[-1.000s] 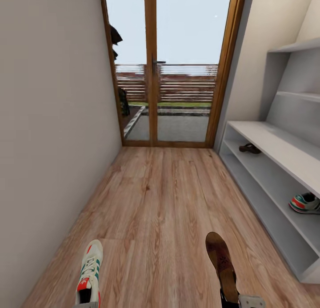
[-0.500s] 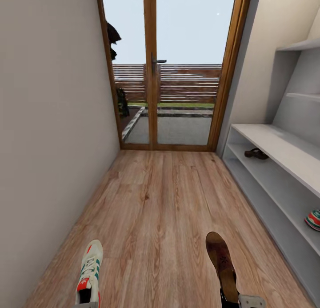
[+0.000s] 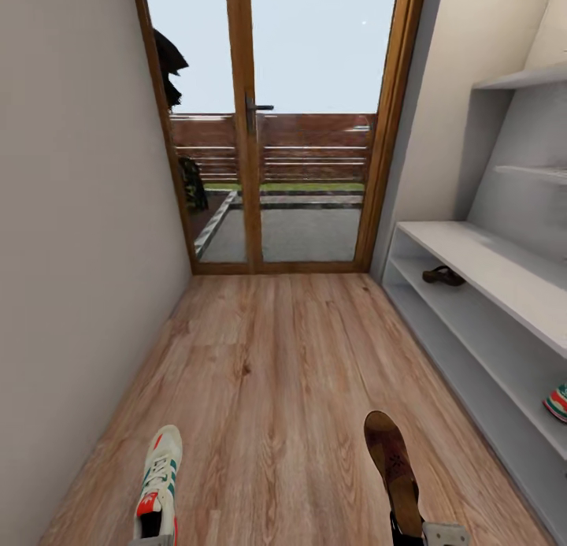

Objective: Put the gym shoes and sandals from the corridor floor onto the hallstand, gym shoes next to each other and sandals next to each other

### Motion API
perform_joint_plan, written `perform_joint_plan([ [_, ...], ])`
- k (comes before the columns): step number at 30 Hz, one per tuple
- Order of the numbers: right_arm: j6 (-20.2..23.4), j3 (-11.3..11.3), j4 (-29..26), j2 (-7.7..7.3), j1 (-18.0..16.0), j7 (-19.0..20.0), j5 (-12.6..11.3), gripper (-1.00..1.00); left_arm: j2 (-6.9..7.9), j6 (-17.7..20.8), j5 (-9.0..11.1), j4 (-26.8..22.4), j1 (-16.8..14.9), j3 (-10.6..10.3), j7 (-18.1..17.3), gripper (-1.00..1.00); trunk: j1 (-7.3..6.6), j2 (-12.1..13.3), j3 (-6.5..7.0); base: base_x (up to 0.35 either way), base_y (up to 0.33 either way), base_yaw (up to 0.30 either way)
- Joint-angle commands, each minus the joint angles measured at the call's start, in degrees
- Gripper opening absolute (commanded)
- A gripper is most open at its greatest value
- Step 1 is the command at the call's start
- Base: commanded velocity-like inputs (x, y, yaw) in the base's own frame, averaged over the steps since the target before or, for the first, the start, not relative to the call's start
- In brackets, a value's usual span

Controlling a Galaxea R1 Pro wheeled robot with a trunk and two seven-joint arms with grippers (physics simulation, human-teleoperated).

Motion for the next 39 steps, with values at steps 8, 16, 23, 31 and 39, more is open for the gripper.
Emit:
perform_joint_plan([
  [8,-0.2,0.5,0.0,-0.03,0.0,-0.3,-0.3,-1.0,-0.05,-0.1,-0.2,-0.1,0.0,0.5,-0.5,-1.0,0.02,0.0,-0.05,0.299,0.211,-0.262],
  [16,-0.2,0.5,0.0,-0.03,0.0,-0.3,-0.4,-1.0,-0.05,-0.1,-0.2,-0.1,0.0,0.5,-0.5,-1.0,0.02,0.0,-0.05,0.296,0.22,-0.263],
  [23,-0.1,0.5,0.0,-0.03,0.0,-0.3,-0.3,-1.0,-0.05,-0.1,-0.2,-0.1,0.0,0.5,-0.5,-1.0,0.02,0.0,-0.05,0.295,0.22,-0.263],
  [31,-0.1,0.5,0.0,-0.03,0.0,-0.3,-0.3,-1.0,-0.05,-0.1,-0.2,-0.1,0.0,0.5,-0.5,-1.0,0.02,0.0,-0.05,0.295,0.219,-0.263],
  [39,-0.1,0.5,0.0,-0.03,0.0,-0.3,-0.3,-1.0,-0.05,-0.1,-0.2,-0.1,0.0,0.5,-0.5,-1.0,0.02,0.0,-0.05,0.292,0.224,-0.263],
])
